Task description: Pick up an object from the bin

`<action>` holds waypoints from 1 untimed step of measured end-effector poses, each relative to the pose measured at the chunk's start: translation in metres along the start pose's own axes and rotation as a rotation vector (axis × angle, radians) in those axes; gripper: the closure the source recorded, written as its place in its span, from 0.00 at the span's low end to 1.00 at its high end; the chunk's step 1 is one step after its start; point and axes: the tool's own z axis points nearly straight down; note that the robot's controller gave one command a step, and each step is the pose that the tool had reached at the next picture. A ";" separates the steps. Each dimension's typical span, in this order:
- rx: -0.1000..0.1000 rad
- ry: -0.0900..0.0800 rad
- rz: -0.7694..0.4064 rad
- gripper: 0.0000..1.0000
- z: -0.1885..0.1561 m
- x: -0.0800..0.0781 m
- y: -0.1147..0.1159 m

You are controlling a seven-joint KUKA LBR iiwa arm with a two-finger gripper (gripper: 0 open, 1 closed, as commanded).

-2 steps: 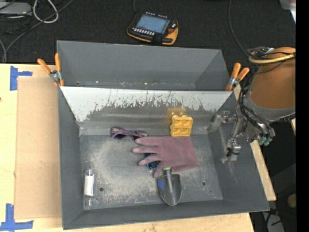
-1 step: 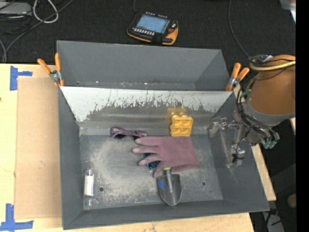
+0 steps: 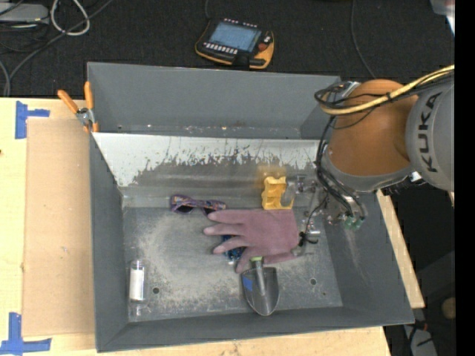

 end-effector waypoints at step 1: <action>0.001 0.002 -0.050 0.00 0.029 0.016 -0.070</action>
Offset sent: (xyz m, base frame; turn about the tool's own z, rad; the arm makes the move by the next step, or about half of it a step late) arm 0.0178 -0.0268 -0.0231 0.0387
